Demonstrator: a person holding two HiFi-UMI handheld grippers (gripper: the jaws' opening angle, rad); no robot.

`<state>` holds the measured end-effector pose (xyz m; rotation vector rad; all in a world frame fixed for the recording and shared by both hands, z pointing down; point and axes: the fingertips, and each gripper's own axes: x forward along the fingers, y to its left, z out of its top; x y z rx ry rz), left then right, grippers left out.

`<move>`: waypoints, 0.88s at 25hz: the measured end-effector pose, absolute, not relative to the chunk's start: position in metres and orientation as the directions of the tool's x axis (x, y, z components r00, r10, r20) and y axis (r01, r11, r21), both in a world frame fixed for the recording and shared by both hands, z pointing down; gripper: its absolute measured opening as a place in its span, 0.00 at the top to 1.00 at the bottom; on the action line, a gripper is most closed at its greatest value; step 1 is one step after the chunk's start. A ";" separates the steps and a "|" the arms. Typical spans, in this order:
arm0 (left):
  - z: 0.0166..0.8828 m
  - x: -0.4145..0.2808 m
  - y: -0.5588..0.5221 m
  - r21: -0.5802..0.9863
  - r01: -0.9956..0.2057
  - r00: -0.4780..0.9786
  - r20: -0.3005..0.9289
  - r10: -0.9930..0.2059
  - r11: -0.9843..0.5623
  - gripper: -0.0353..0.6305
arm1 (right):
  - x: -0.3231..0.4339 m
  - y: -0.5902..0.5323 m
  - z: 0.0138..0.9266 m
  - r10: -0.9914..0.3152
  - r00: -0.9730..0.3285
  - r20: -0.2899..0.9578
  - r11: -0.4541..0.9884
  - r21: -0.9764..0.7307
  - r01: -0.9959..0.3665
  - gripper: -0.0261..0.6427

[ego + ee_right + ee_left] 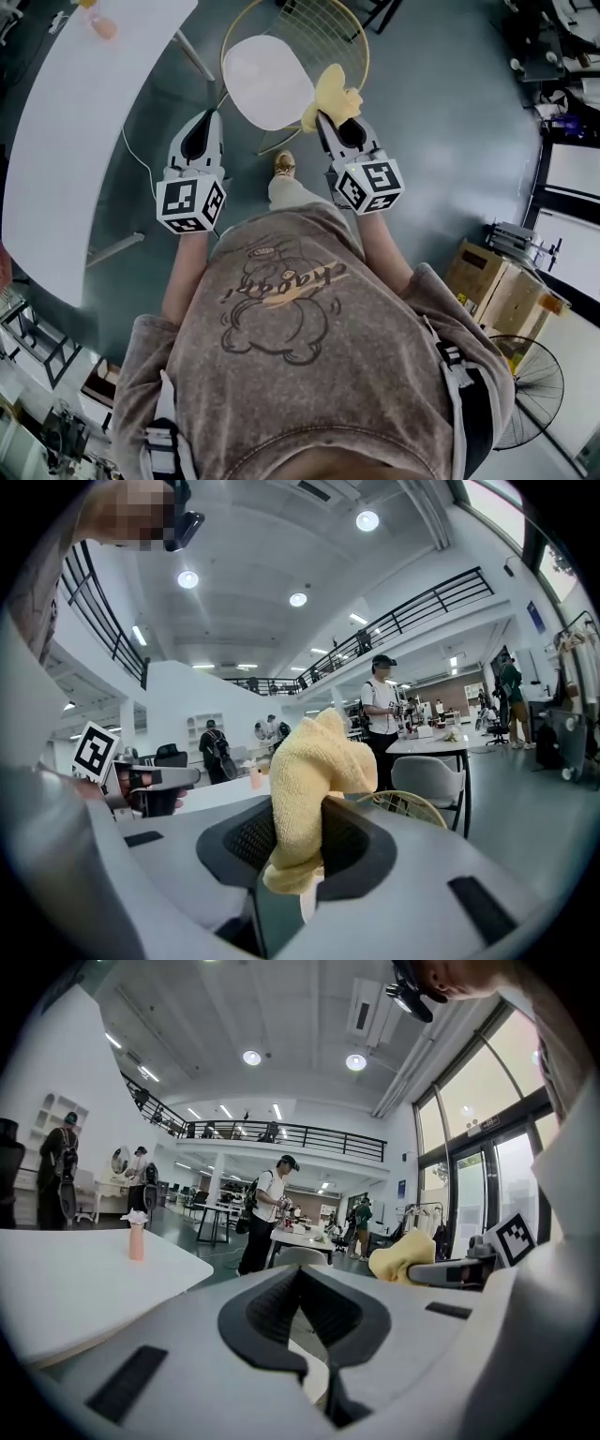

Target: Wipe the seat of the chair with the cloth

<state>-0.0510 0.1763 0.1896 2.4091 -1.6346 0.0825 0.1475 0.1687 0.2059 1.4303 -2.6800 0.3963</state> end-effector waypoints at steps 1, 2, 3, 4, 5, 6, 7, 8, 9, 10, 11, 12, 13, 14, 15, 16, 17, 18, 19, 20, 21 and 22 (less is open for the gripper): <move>0.188 -0.051 0.165 0.156 -0.925 0.372 0.174 -0.912 -0.347 0.93 | 0.148 0.156 0.205 -0.802 -0.566 0.192 0.536 -0.190 -0.823 0.78; 0.186 -0.051 0.153 0.154 -0.927 0.366 0.175 -0.914 -0.342 0.93 | 0.148 0.143 0.204 -0.797 -0.571 0.196 0.540 -0.191 -0.820 0.78; 0.186 -0.051 0.143 0.154 -0.930 0.358 0.177 -0.917 -0.334 0.93 | 0.148 0.131 0.203 -0.792 -0.576 0.200 0.545 -0.193 -0.816 0.78; 0.187 -0.052 0.132 0.157 -0.933 0.348 0.180 -0.920 -0.323 0.93 | 0.148 0.120 0.204 -0.786 -0.584 0.204 0.552 -0.195 -0.811 0.78; 0.188 -0.053 0.122 0.160 -0.937 0.338 0.183 -0.923 -0.311 0.93 | 0.147 0.108 0.204 -0.779 -0.592 0.208 0.559 -0.197 -0.805 0.78; 0.188 -0.054 0.111 0.163 -0.940 0.328 0.186 -0.926 -0.300 0.93 | 0.146 0.097 0.205 -0.772 -0.599 0.211 0.567 -0.198 -0.800 0.78; 0.189 -0.055 0.100 0.164 -0.942 0.321 0.187 -0.929 -0.292 0.93 | 0.145 0.084 0.206 -0.767 -0.605 0.215 0.573 -0.198 -0.795 0.78; 0.189 -0.056 0.088 0.164 -0.944 0.315 0.189 -0.930 -0.286 0.93 | 0.144 0.071 0.206 -0.762 -0.610 0.217 0.578 -0.197 -0.792 0.78; 0.189 -0.057 0.077 0.163 -0.946 0.310 0.190 -0.932 -0.281 0.93 | 0.143 0.059 0.206 -0.758 -0.615 0.218 0.583 -0.195 -0.789 0.78; 0.190 -0.057 0.067 0.163 -0.948 0.303 0.191 -0.934 -0.274 0.93 | 0.142 0.047 0.206 -0.753 -0.620 0.220 0.589 -0.193 -0.784 0.78; 0.190 -0.057 0.059 0.163 -0.950 0.295 0.192 -0.936 -0.266 0.93 | 0.142 0.037 0.206 -0.748 -0.626 0.221 0.596 -0.191 -0.780 0.78; 0.191 -0.056 0.052 0.164 -0.952 0.286 0.192 -0.939 -0.257 0.93 | 0.143 0.028 0.207 -0.742 -0.632 0.221 0.603 -0.191 -0.775 0.78; 0.191 -0.055 0.047 0.165 -0.955 0.278 0.192 -0.941 -0.248 0.93 | 0.145 0.022 0.207 -0.737 -0.638 0.221 0.609 -0.191 -0.770 0.78; 0.190 -0.053 0.044 0.165 -0.956 0.271 0.192 -0.943 -0.241 0.93 | 0.146 0.018 0.206 -0.733 -0.643 0.222 0.614 -0.191 -0.766 0.78; 0.189 -0.051 0.041 0.166 -0.957 0.267 0.191 -0.945 -0.237 0.93 | 0.147 0.015 0.205 -0.730 -0.646 0.223 0.618 -0.190 -0.763 0.78; 0.188 -0.051 0.038 0.167 -0.958 0.265 0.190 -0.945 -0.235 0.93 | 0.147 0.011 0.204 -0.727 -0.649 0.225 0.621 -0.188 -0.761 0.78; 0.187 -0.051 0.034 0.166 -0.958 0.265 0.188 -0.946 -0.236 0.93 | 0.146 0.007 0.204 -0.726 -0.650 0.226 0.623 -0.187 -0.760 0.78; 0.186 -0.053 0.030 0.165 -0.957 0.266 0.185 -0.946 -0.237 0.93 | 0.144 0.003 0.203 -0.724 -0.651 0.226 0.625 -0.185 -0.759 0.78; 0.185 -0.055 0.026 0.164 -0.958 0.265 0.183 -0.947 -0.237 0.93 | 0.141 -0.002 0.203 -0.723 -0.653 0.225 0.626 -0.185 -0.757 0.78; 0.185 -0.057 0.022 0.163 -0.958 0.264 0.182 -0.947 -0.235 0.93 | 0.139 -0.006 0.204 -0.722 -0.654 0.225 0.627 -0.186 -0.756 0.78; 0.185 -0.059 0.019 0.163 -0.959 0.261 0.182 -0.948 -0.233 0.93 | 0.137 -0.009 0.206 -0.721 -0.655 0.227 0.627 -0.189 -0.756 0.78; 0.185 -0.062 0.016 0.162 -0.959 0.260 0.183 -0.948 -0.231 0.93 | 0.135 -0.012 0.208 -0.720 -0.655 0.229 0.625 -0.193 -0.756 0.78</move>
